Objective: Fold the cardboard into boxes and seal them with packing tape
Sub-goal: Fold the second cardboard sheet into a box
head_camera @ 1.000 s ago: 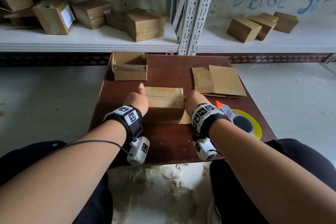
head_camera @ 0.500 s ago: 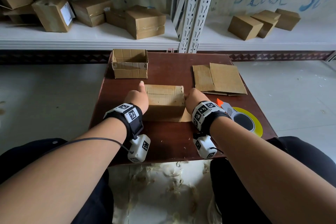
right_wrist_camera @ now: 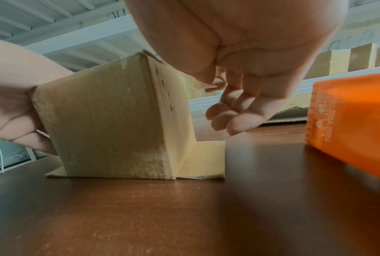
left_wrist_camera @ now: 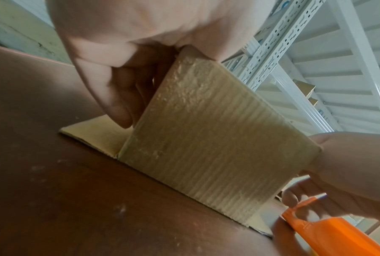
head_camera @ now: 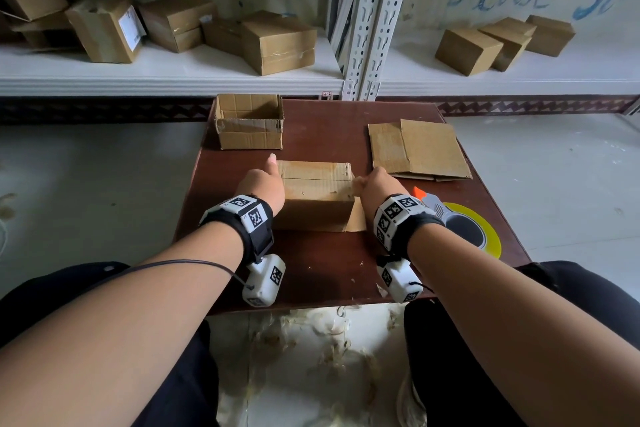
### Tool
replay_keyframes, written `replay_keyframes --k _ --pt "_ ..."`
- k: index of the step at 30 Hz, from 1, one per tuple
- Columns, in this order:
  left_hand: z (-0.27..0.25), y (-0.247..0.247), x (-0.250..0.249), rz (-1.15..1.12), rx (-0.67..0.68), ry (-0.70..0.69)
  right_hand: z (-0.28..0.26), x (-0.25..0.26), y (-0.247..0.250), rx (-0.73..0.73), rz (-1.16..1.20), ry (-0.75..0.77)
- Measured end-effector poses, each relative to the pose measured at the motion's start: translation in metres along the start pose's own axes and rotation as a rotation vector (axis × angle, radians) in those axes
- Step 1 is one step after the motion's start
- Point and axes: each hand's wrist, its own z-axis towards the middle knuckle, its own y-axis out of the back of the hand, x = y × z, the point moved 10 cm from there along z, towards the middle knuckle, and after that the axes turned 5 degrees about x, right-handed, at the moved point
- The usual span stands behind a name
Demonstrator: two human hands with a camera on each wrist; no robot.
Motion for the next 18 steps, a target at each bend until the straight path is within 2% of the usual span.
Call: replay_keyframes --k 4,8,12,18 --pt "-0.001 -0.002 -0.002 -0.004 0.005 0.009 -0.001 0.005 0.001 -0.056 -0.033 0.06" --pt "0.0 -0.002 -0.001 -0.007 0.004 0.017 0.0 -0.002 -0.004 -0.036 0.039 -0.009" --pt "-0.001 -0.003 -0.002 -0.025 0.013 0.027 0.002 -0.001 -0.011 -0.015 0.034 -0.012" --pt "-0.001 -0.005 -0.002 -0.037 0.022 0.025 0.001 0.007 -0.012 -0.082 -0.028 0.147"
